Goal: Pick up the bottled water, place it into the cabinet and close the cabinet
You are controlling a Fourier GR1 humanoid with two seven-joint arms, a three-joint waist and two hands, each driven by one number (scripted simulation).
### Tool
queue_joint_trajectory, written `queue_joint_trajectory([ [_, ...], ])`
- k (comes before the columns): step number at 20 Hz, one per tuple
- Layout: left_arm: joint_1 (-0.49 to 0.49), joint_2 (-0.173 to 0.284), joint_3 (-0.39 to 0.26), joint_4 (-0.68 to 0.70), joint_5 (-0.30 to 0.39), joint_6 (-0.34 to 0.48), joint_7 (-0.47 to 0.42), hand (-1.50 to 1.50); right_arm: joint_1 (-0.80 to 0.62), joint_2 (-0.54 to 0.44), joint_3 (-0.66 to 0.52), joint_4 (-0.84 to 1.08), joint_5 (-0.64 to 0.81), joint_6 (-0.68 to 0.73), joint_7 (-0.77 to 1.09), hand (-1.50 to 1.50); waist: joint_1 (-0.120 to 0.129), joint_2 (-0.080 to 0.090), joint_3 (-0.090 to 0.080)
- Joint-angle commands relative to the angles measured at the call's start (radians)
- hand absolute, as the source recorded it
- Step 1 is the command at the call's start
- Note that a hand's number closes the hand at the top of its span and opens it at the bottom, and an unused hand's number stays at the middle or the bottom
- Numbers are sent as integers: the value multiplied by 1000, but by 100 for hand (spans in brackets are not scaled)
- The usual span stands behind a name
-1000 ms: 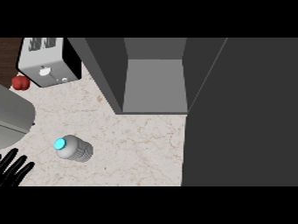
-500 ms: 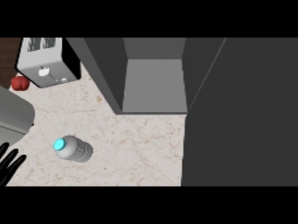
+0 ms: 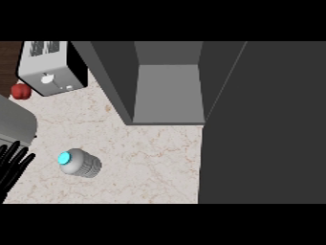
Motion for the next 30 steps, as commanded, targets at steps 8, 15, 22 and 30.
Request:
queue_joint_trajectory([
  [8, -206, 24, 21, 332, -235, -21, -180, -150, 67, -26, -2, 12, -3, 45, -79, -150, -3, 0, 0],
  [15, -301, 8, -9, 515, -320, 33, -214, -150, 93, -36, 22, -74, -31, 29, -22, -150, -3, 0, 0],
  [22, -448, 49, -4, 904, -418, 9, -420, -150, 112, -41, 48, -49, -1, 34, -67, -150, -10, 2, -1],
  [30, -538, 77, -34, 1172, -498, 19, -597, -150, 151, -45, 35, 41, 7, 66, -184, -150, -13, 2, -1],
])
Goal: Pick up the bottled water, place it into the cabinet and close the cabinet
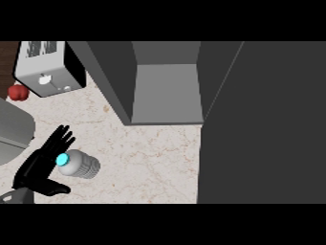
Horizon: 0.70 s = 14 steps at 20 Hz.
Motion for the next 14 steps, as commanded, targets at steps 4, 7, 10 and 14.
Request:
queue_joint_trajectory([
  [4, -38, 7, -35, 161, -46, -56, -179, -150, -12, -49, -74, -20, -70, 25, 16, -150, 2, 0, 0],
  [7, -63, -21, -61, 234, -82, -23, -244, -150, -25, -27, -33, -11, -42, 8, 24, -150, -3, 3, -1],
  [10, -82, -24, -67, 291, -94, -4, -284, -150, -20, -20, -22, 19, -29, 12, 10, -150, -7, 4, -2],
  [14, -144, -33, -65, 310, -70, -27, -241, -150, -67, -7, -30, 8, -40, -19, 49, -150, -3, 4, -1],
])
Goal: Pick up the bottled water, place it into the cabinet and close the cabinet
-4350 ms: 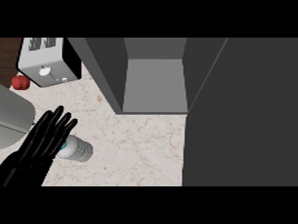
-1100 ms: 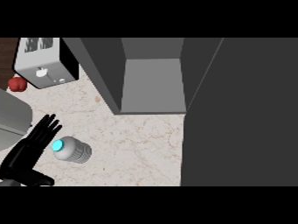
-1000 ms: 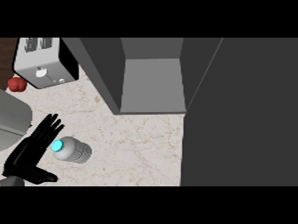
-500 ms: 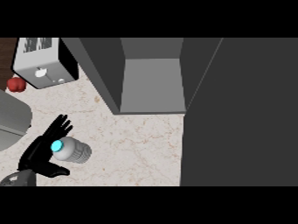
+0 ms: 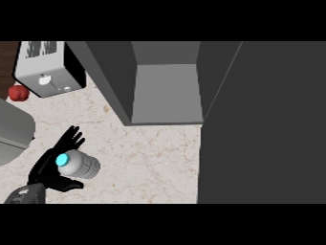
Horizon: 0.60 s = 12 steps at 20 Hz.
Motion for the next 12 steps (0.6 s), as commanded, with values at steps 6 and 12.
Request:
queue_joint_trajectory([
  [6, -73, -41, 5, 81, 52, -181, -11, -150, -29, 37, 53, 0, 47, -42, 21, -150, -6, 5, -6],
  [12, -28, -68, -17, 74, 56, -199, -16, -150, -38, 13, -3, 36, -10, -12, 1, -150, 3, 2, -4],
])
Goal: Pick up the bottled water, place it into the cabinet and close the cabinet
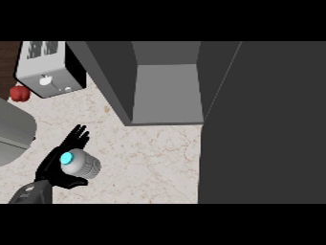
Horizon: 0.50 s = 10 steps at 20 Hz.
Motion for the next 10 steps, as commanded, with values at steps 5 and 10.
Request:
queue_joint_trajectory([
  [5, -7, -58, -36, 19, 13, -192, -45, -150, 0, 9, 1, 32, 0, -2, -18, -150, -7, 6, -11],
  [10, -19, -92, -68, -4, 2, -161, -40, 150, -35, 4, 13, 11, 7, -17, 35, -150, -8, 9, -11],
])
